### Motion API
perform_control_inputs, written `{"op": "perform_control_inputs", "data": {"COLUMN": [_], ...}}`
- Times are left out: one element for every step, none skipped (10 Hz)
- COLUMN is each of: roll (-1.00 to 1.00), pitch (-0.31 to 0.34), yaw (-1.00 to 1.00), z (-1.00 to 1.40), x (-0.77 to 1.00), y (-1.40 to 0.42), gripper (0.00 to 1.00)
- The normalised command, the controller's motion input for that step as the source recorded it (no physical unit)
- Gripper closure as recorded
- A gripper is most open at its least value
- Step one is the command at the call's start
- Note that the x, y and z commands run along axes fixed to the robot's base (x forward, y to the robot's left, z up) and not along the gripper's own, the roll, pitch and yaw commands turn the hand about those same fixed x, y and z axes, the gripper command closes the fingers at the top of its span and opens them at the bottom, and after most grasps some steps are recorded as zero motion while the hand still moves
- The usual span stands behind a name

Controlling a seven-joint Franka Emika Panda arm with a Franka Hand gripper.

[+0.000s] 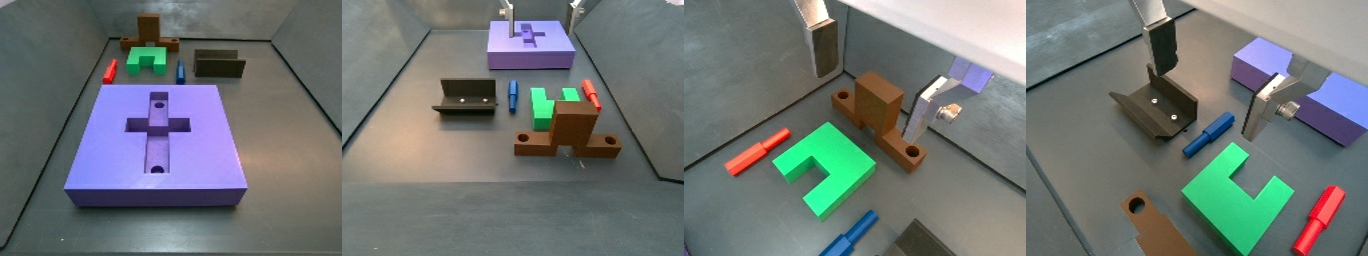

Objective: Pick up the green object. Move up. Place the green object on the fixture. Regrasp the green object. Move to above the board. Insert the green object.
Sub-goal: Pick up the green object.

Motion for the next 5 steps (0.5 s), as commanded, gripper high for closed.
{"op": "perform_control_inputs", "data": {"roll": [0.0, 0.0, -0.11, -0.1, -0.07], "pitch": [0.0, 0.0, 0.0, -0.124, -0.171], "yaw": [0.0, 0.0, -0.05, 0.0, 0.0], "z": [-0.03, -0.06, -0.13, -0.56, -0.71], "x": [0.0, 0.03, 0.25, 0.33, 0.28], "y": [-0.01, -0.01, -0.15, -0.51, -0.56], "gripper": [0.0, 0.0, 0.0, 0.0, 0.0]}}
